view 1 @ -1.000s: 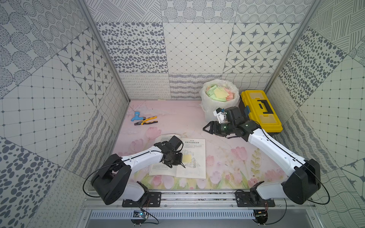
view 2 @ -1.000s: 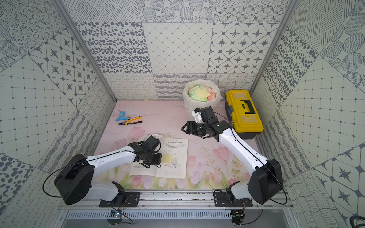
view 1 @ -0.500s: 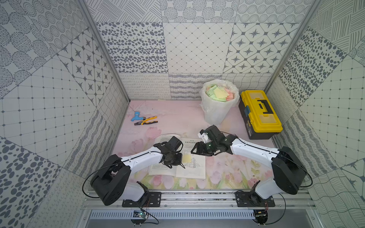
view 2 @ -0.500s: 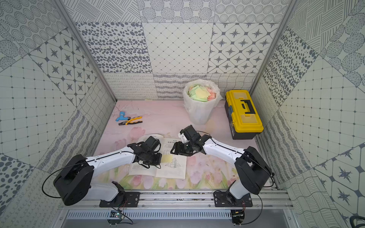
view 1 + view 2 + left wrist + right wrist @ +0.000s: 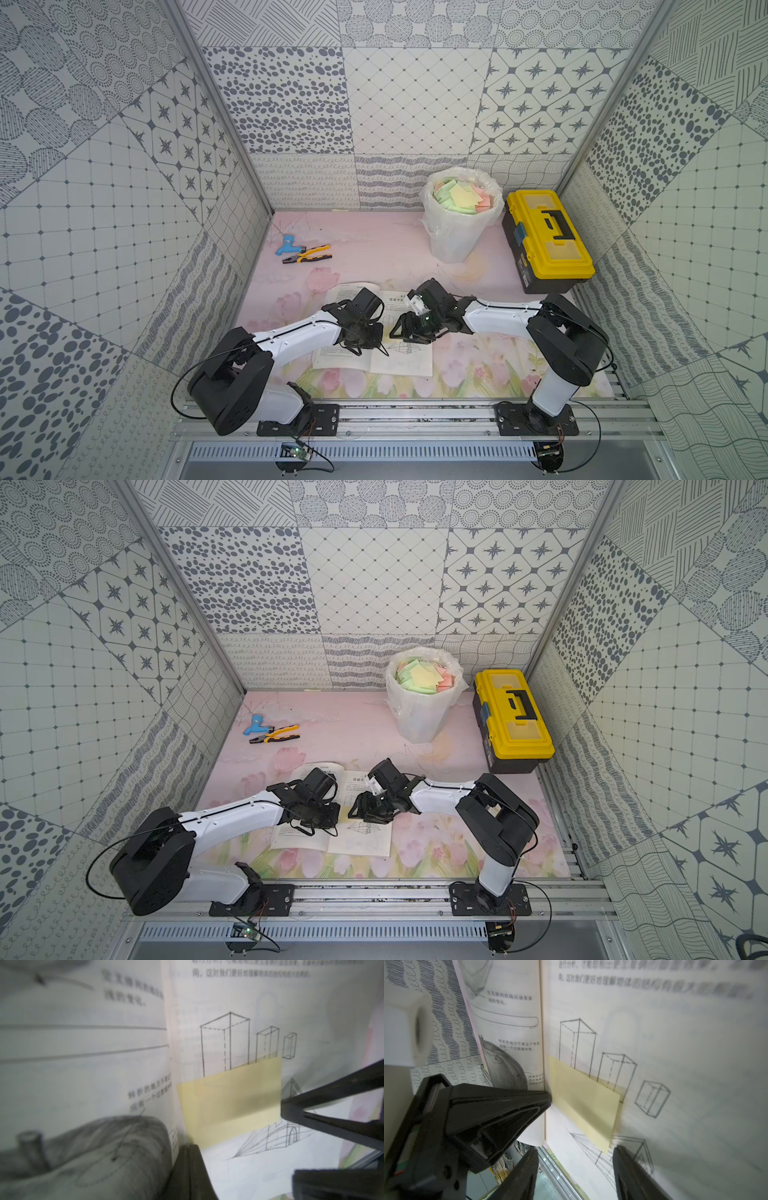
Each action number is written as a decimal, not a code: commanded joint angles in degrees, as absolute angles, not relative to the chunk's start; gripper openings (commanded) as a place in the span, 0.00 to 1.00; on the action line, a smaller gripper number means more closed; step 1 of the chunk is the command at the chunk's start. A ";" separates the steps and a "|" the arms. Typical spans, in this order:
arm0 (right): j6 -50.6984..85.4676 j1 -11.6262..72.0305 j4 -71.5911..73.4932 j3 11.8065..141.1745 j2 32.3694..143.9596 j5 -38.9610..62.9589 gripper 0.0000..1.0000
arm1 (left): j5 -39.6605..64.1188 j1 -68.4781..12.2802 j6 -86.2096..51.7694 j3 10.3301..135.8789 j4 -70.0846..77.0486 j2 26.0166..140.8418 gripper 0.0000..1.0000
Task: Peel off the used sticky note
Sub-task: Tear off the note from the book.
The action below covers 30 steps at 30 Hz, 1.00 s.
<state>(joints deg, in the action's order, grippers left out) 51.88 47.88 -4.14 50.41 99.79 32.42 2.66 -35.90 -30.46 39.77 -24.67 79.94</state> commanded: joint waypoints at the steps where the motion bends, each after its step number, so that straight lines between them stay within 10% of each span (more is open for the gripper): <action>1: 54.25 48.17 0.86 49.12 102.18 32.91 0.58 | 0.21 -35.79 -30.94 38.85 -28.74 80.24 0.00; 8: 56.47 48.05 3.60 48.80 102.97 33.21 0.47 | 0.18 -35.83 -30.94 38.69 -28.78 79.81 0.00; 18: 62.33 47.61 10.91 46.83 102.14 33.44 0.00 | 0.02 -35.76 -31.10 38.51 -28.65 79.47 0.00; 30: 68.98 45.31 23.97 41.14 98.17 31.26 0.00 | 0.33 -35.77 -31.37 38.28 -28.28 78.73 0.00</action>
<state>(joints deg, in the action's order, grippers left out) 67.31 45.60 17.78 41.76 100.55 32.69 2.72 -35.90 -30.76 38.89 -23.59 79.05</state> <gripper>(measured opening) 0.057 0.050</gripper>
